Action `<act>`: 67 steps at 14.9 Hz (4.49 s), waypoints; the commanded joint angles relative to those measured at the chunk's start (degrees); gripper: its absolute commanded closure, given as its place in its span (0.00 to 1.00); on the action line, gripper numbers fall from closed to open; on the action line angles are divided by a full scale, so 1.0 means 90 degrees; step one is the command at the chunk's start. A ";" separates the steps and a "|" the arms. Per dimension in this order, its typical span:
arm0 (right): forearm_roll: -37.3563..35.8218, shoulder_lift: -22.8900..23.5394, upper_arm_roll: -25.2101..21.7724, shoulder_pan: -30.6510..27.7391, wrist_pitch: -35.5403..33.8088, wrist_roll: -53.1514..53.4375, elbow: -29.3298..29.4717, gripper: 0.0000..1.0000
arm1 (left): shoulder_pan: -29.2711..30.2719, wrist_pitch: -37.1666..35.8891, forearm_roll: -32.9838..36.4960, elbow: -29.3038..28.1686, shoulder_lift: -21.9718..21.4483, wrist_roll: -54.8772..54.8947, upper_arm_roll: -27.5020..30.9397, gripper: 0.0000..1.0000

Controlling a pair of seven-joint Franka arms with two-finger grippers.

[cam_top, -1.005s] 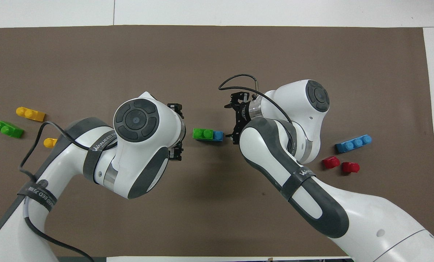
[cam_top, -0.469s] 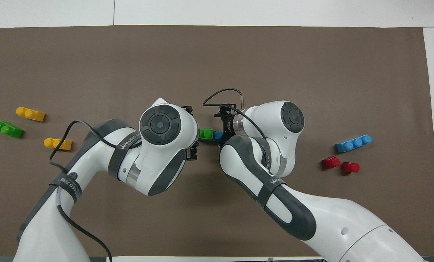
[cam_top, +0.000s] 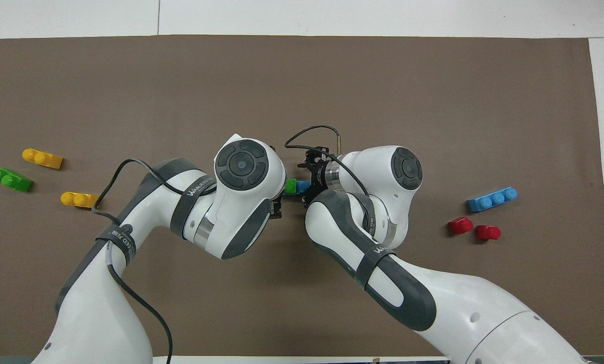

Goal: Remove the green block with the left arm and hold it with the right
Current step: 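Grasp the green brick with the left gripper while the right gripper grasps blue, then pull the green brick away with the left gripper while the right gripper pulls blue, then lower the green brick with the left gripper while the right gripper lowers blue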

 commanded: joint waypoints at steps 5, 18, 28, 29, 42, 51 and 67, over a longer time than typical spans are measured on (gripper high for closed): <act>0.0150 -0.0031 0.0010 -0.0005 0.0249 0.0043 -0.0090 1.00 | -0.0177 0.0221 0.0160 -0.0033 0.0055 -0.0261 0.0104 0.00; 0.0150 -0.0001 0.0020 0.0064 0.0503 0.0082 -0.0080 1.00 | -0.0236 0.0456 0.0375 -0.0072 0.0055 -0.0603 0.0104 1.00; 0.0150 -0.0001 0.0010 -0.0023 0.0425 0.0102 0.0007 1.00 | 0.0301 -0.0412 0.0375 0.0065 -0.0745 -0.0136 0.0133 1.00; 0.0140 -0.0021 0.0010 -0.0082 0.0367 0.0092 0.0027 1.00 | 0.0398 -0.0549 0.0375 0.0075 -0.0843 0.0020 0.0133 1.00; -0.1295 -0.0665 -0.0068 -0.4202 -0.3482 -0.2973 0.0643 1.00 | 0.3005 -0.1107 0.0122 -0.0072 -0.1107 0.5740 0.0133 1.00; -0.1267 -0.0441 -0.0048 -0.4497 -0.3033 -0.3482 0.0213 1.00 | 0.4109 -0.0083 -0.0162 -0.0052 -0.0386 0.8165 0.0133 1.00; -0.1364 -0.0801 -0.0077 -0.4321 -0.3382 -0.3414 0.0182 0.00 | 0.4354 0.0915 0.0131 0.0455 0.0836 0.8303 0.0152 0.22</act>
